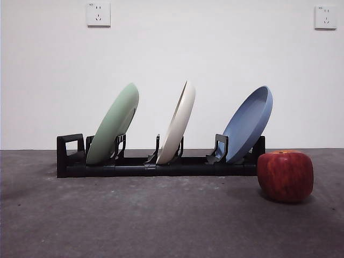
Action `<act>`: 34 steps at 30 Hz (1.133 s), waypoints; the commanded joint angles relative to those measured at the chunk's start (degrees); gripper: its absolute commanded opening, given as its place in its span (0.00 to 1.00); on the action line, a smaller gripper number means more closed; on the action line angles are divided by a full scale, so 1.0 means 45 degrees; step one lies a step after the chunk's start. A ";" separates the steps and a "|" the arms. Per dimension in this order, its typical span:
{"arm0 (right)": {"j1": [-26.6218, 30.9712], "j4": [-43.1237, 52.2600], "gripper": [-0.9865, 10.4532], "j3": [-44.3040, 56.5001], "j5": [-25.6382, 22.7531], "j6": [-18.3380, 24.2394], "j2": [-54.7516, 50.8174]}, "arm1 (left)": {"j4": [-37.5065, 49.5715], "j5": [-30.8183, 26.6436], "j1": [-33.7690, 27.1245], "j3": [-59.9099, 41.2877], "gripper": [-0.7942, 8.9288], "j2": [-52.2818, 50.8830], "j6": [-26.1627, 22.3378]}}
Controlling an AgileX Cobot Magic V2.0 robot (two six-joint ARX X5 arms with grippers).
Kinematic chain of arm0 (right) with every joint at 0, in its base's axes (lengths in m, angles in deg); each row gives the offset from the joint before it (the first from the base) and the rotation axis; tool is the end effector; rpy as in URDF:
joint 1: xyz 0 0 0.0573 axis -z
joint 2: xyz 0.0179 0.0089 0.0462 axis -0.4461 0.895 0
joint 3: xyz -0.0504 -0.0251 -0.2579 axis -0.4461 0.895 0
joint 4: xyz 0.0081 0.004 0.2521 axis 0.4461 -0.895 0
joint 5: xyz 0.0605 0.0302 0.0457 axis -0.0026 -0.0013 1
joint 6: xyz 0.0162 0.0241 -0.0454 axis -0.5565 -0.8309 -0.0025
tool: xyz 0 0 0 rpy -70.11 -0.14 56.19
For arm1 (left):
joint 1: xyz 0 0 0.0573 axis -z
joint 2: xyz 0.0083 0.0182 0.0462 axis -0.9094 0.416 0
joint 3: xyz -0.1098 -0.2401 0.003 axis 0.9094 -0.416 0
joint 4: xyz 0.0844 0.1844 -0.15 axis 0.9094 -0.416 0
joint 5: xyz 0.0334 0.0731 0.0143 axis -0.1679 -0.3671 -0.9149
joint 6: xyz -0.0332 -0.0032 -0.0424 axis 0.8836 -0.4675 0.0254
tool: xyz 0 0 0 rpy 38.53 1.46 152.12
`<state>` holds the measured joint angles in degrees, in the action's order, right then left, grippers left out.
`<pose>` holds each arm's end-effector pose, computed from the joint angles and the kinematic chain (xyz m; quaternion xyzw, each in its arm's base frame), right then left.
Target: Take the green plate from the plate rack,put the plate on the table,take the apple from the table,put the apple in the plate
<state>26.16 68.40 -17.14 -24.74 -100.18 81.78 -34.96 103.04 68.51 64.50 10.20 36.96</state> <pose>0.0847 0.0030 0.2288 0.2583 -0.0211 0.0534 0.9643 0.0954 -0.0135 0.2229 -0.1940 0.0710 -0.1606 0.9651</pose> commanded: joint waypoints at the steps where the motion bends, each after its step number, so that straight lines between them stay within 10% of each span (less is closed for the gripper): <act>1: 0.0000 0.0253 0.08 -0.1360 0.0160 0.0500 0.0806 | -0.0024 0.0092 0.0024 0.1389 0.08 0.1025 0.0000; 6: -0.0005 0.0219 0.08 -0.4104 0.1846 0.1234 0.2827 | -0.1054 0.1030 0.0024 0.4284 0.08 0.3332 -0.0311; 12: -0.0005 0.0015 0.08 -0.7611 0.6402 0.1360 0.5974 | -0.3308 0.3313 0.0029 0.8213 0.08 0.6475 -0.1409; 20: -0.0253 -0.4192 0.08 -1.2415 0.9607 0.2205 1.0049 | -0.7227 0.5163 0.0189 1.2973 0.08 1.0336 -0.2807; 26: -0.1418 -0.8777 0.09 -1.5062 0.8743 0.4498 1.2794 | -0.8825 0.4949 0.0680 1.4693 0.08 1.2274 -0.3740; 34: -0.3060 -1.1273 0.10 -1.6432 0.4857 0.5765 1.5140 | -0.8908 0.4444 0.1321 1.4804 0.08 1.3634 -0.3857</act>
<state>12.67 17.71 -90.52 -2.10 -75.99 149.80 -75.29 123.08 74.13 131.23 71.55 20.90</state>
